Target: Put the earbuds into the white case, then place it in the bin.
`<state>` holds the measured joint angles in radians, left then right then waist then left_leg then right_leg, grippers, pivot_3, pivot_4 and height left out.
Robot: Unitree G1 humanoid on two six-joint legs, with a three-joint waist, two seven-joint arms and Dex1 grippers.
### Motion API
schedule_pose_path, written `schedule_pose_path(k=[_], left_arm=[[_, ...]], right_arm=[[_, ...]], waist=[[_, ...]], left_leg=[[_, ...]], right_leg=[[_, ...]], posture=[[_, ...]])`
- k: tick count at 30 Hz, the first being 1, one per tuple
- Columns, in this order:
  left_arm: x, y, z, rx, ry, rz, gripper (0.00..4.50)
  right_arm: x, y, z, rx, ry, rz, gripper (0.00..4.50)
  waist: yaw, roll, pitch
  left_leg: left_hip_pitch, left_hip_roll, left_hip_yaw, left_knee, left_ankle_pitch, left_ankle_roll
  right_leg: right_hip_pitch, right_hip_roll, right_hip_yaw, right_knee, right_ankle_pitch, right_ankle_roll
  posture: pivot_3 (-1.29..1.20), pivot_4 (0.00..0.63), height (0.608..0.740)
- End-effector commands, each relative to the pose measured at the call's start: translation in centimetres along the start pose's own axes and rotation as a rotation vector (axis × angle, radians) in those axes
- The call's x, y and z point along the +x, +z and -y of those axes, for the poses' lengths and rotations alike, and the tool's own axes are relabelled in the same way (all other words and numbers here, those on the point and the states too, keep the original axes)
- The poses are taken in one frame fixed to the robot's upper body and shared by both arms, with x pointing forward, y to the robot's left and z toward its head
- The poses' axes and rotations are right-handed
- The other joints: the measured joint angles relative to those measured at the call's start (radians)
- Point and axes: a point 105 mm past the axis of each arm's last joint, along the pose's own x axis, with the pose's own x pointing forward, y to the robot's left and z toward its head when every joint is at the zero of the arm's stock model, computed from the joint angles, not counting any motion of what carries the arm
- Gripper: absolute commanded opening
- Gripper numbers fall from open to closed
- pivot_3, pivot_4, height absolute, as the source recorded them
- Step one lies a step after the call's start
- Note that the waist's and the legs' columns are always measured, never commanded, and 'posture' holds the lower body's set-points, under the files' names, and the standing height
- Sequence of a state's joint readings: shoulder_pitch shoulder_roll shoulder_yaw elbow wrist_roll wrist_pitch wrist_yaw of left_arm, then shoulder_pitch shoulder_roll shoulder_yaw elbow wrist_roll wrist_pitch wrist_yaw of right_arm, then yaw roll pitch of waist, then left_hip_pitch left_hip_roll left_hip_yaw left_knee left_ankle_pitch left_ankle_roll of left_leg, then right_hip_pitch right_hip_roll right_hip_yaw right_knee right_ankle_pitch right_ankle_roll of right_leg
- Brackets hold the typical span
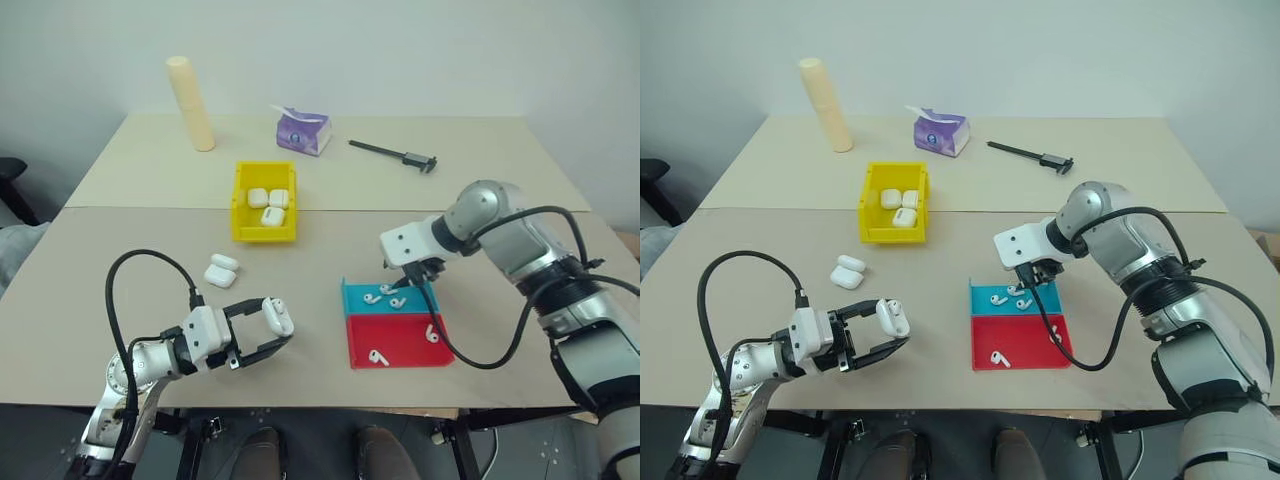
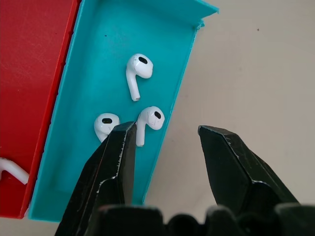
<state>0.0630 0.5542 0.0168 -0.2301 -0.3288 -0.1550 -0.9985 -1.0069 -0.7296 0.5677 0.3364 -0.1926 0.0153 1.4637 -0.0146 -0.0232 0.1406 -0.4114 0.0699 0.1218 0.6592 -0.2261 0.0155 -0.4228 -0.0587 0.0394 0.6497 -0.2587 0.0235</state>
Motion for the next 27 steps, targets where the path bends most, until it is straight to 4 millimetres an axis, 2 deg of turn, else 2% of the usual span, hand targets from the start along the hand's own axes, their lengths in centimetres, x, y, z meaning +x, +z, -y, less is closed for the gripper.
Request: schedule_pose_path(k=[1,7,13,19,27], left_arm=[[0.4,1.2,0.2,0.053,-0.006,0.030,2.78],[0.9,0.9,0.3,0.059,-0.001,0.031,2.78],[1.0,1.1,0.3,0.058,0.002,0.035,2.78],[0.9,0.9,0.3,0.065,0.003,0.023,2.78],[0.9,0.9,0.3,0.064,0.008,0.021,2.78]], right_arm=[[0.1,0.3,0.1,-0.033,-0.003,0.002,2.45],[1.7,-0.6,-0.2,-0.060,-0.002,-0.052,2.45],[2.4,-1.0,0.0,-0.051,-0.004,-0.067,2.45],[2.8,-0.5,-0.3,-0.056,0.011,-0.043,2.45],[3.0,-1.1,-0.4,-0.067,0.014,-0.074,2.45]], waist=[[0.000,0.000,0.000],[0.001,0.000,0.000],[0.000,0.000,0.000],[0.000,0.000,0.000],[0.000,0.000,0.000]], left_leg=[[0.000,0.000,0.000,0.000,0.000,0.000],[0.000,0.000,0.000,0.000,0.000,0.000],[0.000,0.000,0.000,0.000,0.000,0.000],[0.001,0.000,0.000,0.000,0.000,0.000],[0.001,0.000,0.000,0.000,0.000,0.000]], right_leg=[[0.000,0.000,0.000,0.000,0.000,0.000],[0.000,0.000,0.000,0.000,0.000,0.000],[0.000,0.000,0.000,0.000,0.000,0.000],[0.001,0.000,0.000,0.000,0.000,0.000],[0.001,0.000,0.000,0.000,0.000,0.000]], posture=[[0.00,0.150,0.740],[0.00,0.150,0.740],[0.00,0.150,0.740],[0.00,0.150,0.740],[0.00,0.150,0.740]])
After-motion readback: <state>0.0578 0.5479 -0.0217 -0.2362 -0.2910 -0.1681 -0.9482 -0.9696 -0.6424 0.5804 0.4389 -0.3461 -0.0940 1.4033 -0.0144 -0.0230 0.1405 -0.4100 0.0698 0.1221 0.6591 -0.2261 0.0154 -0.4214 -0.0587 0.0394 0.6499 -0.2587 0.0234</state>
